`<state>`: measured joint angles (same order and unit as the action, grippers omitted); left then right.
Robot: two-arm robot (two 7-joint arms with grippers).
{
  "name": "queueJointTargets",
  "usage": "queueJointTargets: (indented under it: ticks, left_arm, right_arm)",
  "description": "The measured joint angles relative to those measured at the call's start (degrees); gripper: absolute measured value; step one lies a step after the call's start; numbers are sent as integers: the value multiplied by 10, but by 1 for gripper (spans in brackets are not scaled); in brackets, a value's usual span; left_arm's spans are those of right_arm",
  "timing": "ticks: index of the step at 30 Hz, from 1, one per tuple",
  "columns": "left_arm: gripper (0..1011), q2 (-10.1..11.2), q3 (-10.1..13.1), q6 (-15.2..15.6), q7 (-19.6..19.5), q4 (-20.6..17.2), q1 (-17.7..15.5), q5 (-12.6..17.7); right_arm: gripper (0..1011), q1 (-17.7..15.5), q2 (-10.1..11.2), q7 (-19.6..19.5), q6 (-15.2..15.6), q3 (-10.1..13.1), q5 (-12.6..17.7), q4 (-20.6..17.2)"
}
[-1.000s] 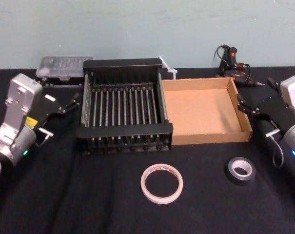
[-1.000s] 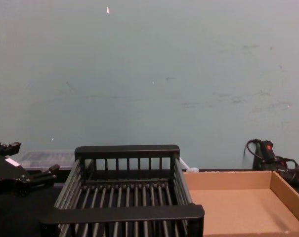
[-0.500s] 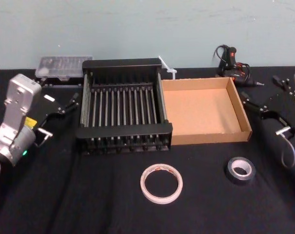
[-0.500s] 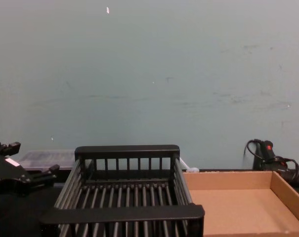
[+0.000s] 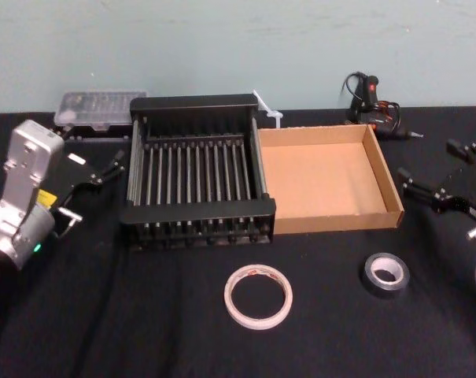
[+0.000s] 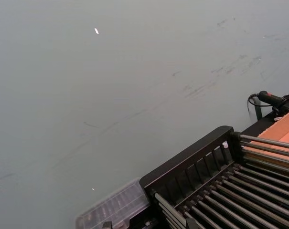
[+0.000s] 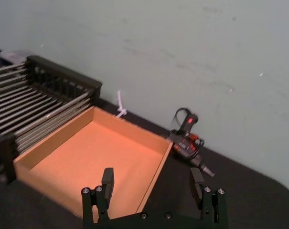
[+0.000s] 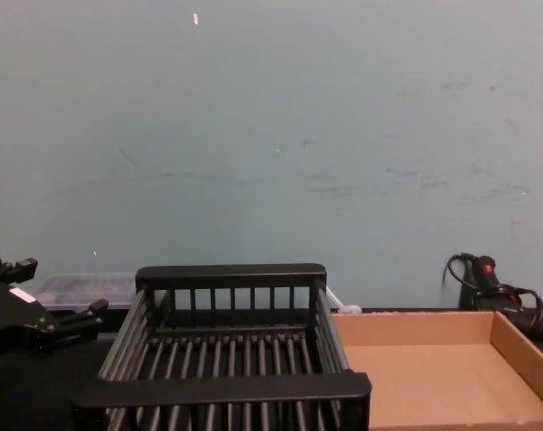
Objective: Pick up the white tape and place it into the black box , Pick up the silver tape and place it into the brown box.
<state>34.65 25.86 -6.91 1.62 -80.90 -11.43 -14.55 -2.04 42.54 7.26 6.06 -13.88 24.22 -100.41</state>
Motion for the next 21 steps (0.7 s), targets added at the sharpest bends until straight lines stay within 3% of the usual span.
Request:
queueJointTargets:
  ticks: [9,21]
  left_arm:
    - [1001,0,0,0,0,0,0,0]
    - [1001,0,0,0,0,0,0,0]
  right_arm:
    - [1002,-42,24,38,44,20,21,-28]
    - [1002,-59,18,71,104,30,44,-26]
